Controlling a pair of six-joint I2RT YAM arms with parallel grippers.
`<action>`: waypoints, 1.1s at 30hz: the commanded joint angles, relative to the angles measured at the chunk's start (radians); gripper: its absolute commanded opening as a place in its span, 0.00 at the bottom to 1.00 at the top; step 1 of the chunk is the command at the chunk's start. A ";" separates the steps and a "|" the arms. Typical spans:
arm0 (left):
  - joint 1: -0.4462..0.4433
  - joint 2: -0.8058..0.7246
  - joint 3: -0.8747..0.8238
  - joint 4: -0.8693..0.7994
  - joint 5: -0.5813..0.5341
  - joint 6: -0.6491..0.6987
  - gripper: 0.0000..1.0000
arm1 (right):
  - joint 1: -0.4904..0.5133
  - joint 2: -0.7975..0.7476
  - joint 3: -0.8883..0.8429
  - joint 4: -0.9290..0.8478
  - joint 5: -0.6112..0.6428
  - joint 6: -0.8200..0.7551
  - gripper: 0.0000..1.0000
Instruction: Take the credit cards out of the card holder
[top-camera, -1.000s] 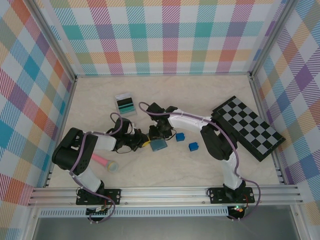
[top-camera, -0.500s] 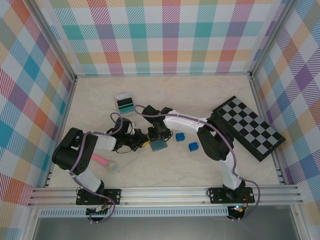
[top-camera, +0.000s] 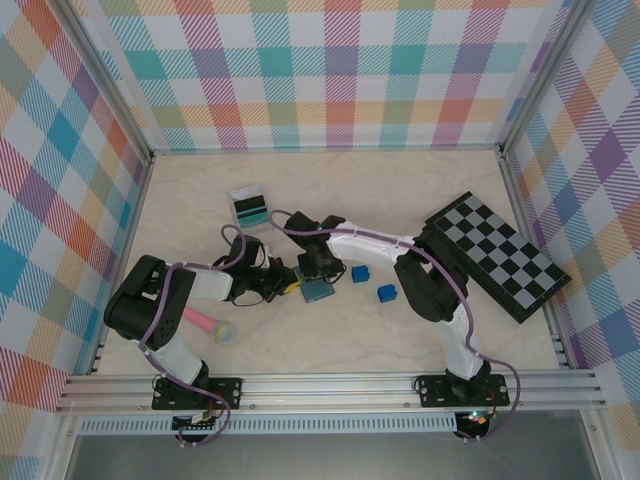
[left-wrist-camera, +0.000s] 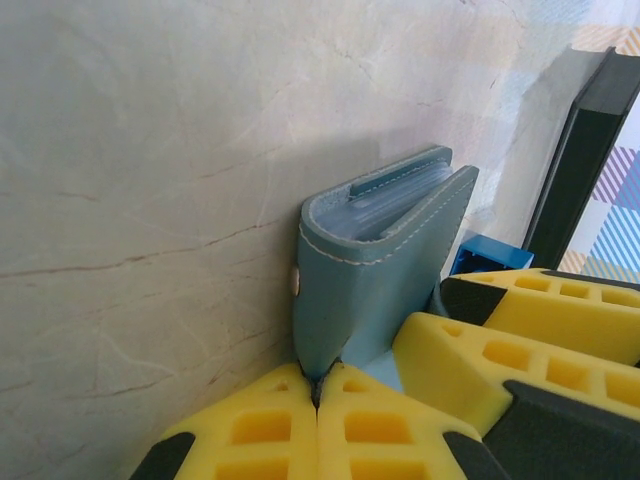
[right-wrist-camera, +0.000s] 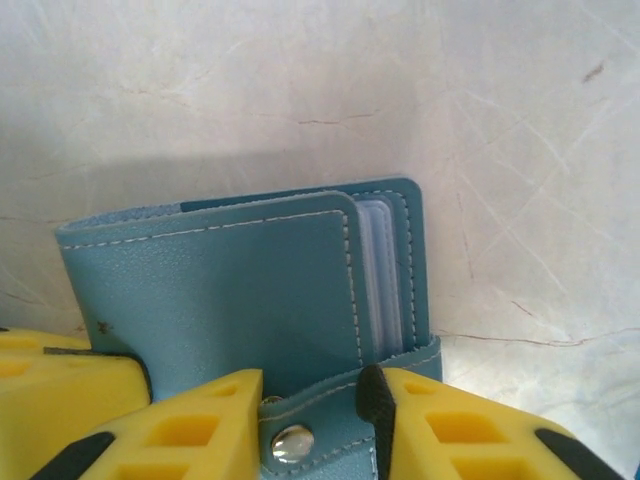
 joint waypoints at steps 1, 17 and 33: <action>-0.010 0.013 0.000 -0.109 -0.046 0.036 0.00 | -0.023 -0.012 -0.061 -0.067 0.092 0.061 0.26; 0.005 -0.043 0.031 -0.177 -0.068 0.059 0.00 | -0.058 -0.127 -0.177 0.094 -0.042 0.065 0.26; 0.006 -0.160 0.132 -0.423 -0.171 0.124 0.48 | -0.065 -0.085 -0.127 0.087 -0.072 0.011 0.23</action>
